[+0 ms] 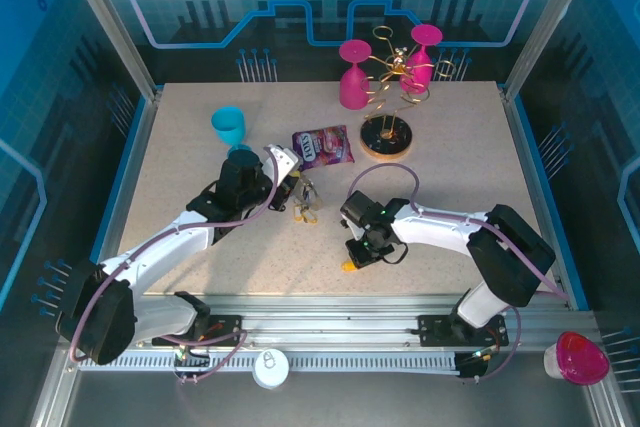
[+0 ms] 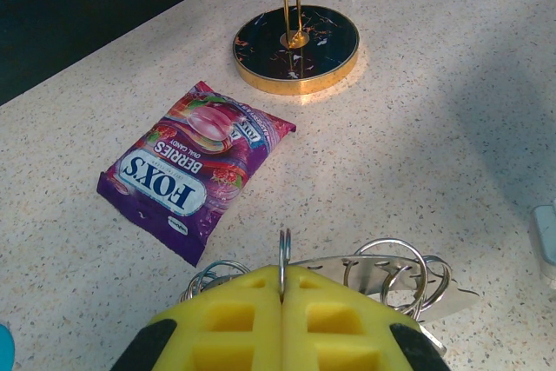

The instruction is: Put the keys on the keyring

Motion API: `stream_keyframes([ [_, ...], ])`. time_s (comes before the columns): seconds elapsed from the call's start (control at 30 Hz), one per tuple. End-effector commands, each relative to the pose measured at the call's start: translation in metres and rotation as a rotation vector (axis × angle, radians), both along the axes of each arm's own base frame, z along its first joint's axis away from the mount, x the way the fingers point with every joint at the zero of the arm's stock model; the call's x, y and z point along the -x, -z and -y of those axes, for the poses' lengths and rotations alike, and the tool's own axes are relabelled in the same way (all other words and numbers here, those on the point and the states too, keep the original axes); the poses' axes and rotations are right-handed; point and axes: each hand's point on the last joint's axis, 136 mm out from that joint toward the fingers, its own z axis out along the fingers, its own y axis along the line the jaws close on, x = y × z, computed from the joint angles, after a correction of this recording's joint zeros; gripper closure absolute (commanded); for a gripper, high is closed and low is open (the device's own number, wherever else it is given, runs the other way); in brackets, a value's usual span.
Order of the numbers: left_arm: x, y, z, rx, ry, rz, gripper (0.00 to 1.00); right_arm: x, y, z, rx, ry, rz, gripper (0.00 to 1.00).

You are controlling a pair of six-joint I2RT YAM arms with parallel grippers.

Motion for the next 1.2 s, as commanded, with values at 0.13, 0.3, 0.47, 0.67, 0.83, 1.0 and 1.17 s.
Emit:
stream_keyframes([
  [0.13, 0.0, -0.006, 0.003, 0.006, 0.028, 0.025, 1.0, 0.0, -0.007, 0.0, -0.002, -0.011, -0.015, 0.96],
  [0.3, 0.002, -0.01, 0.004, 0.011, 0.042, 0.041, 1.0, -0.008, -0.03, -0.001, -0.05, -0.042, 0.088, 0.97],
  [0.47, 0.009, -0.018, 0.009, 0.039, 0.088, 0.073, 1.0, -0.024, -0.072, -0.005, -0.154, -0.114, 0.308, 0.98],
  [0.67, 0.021, -0.024, 0.02, 0.077, 0.173, 0.096, 1.0, -0.03, -0.097, -0.006, -0.224, -0.163, 0.456, 1.0],
  [0.83, 0.016, -0.018, 0.017, 0.052, 0.145, 0.076, 1.0, -0.013, -0.049, 0.004, -0.086, -0.109, 0.217, 1.0],
  [1.0, 0.013, -0.013, 0.015, 0.037, 0.13, 0.057, 1.0, -0.006, -0.018, 0.001, -0.048, -0.061, 0.118, 1.0],
  [1.17, 0.013, -0.013, 0.015, 0.035, 0.129, 0.057, 1.0, -0.005, -0.005, 0.003, 0.0, -0.059, 0.076, 0.99],
])
